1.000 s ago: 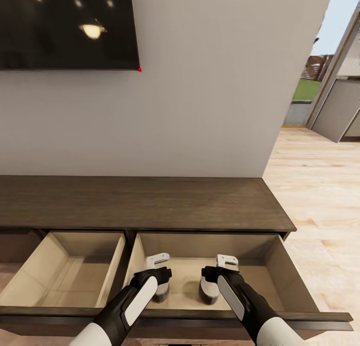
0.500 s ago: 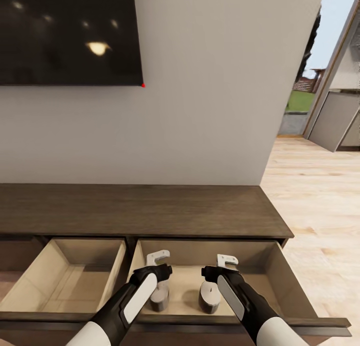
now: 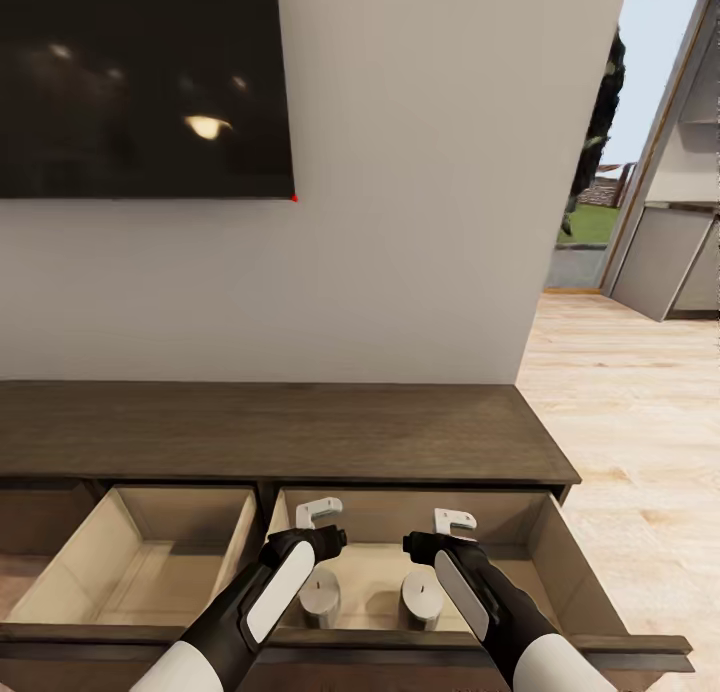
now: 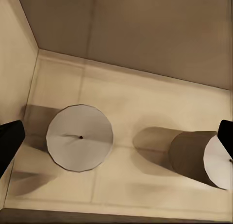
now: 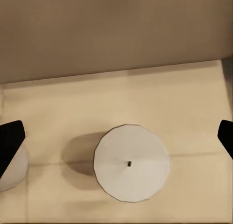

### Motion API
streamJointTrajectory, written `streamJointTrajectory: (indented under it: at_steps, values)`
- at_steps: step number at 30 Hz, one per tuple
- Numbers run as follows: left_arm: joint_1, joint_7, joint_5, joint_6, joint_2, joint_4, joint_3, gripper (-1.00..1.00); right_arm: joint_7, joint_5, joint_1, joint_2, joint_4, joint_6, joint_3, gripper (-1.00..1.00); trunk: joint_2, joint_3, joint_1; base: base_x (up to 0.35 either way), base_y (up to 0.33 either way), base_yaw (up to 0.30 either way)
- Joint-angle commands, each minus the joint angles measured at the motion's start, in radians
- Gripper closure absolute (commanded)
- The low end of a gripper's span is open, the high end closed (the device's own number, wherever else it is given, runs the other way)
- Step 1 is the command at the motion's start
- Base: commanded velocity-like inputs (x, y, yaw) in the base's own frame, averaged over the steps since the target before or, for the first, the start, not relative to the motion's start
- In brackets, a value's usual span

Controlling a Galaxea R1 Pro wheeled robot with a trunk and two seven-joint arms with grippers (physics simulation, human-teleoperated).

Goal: Place each of the two pumpkins and all three candles from the living room inside a cabinet in the living room (use any cabinet), then make sure every cabinet is closed, and position the cauldron so it is next to a table in the living room.

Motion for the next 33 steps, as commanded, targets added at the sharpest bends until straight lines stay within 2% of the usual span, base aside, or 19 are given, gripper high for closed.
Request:
streamJointTrajectory:
  at_steps: [1, 20, 25, 29, 33]
  values:
    - [0.0, 0.009, 0.009, 0.001, 0.0, -0.001, -0.002, -1.0, -0.01, -0.01, -0.001, -0.001, -0.002, 0.002, 0.004, -1.0, 0.0, 0.003, -0.001, -0.071, 0.021, 0.0]
    - [0.0, 0.009, 0.009, 0.001, 0.002, -0.002, -0.002, -1.0, 0.009, -0.012, -0.001, -0.001, -0.016, 0.002, 0.005, -1.0, 0.004, 0.076, -0.009, -0.015, 0.005, 0.0]
    - [-0.001, 0.009, 0.008, 0.001, 0.006, -0.002, 0.0, -1.0, 0.011, -0.012, -0.001, -0.001, -0.02, 0.013, 0.004, -1.0, 0.039, 0.092, -0.029, -0.135, 0.057, 0.0]
    - [-0.001, 0.009, 0.008, 0.001, 0.008, -0.002, 0.001, -1.0, 0.009, -0.013, -0.001, -0.002, -0.075, 0.048, 0.001, -1.0, 0.067, 0.105, -0.044, -0.018, 0.007, 0.0]
    - [-0.001, 0.009, 0.008, 0.001, 0.007, -0.002, 0.001, -1.0, 0.009, -0.013, -0.001, -0.002, -0.08, 0.065, -0.002, -1.0, 0.095, 0.117, -0.059, 0.0, 0.0, 0.0]
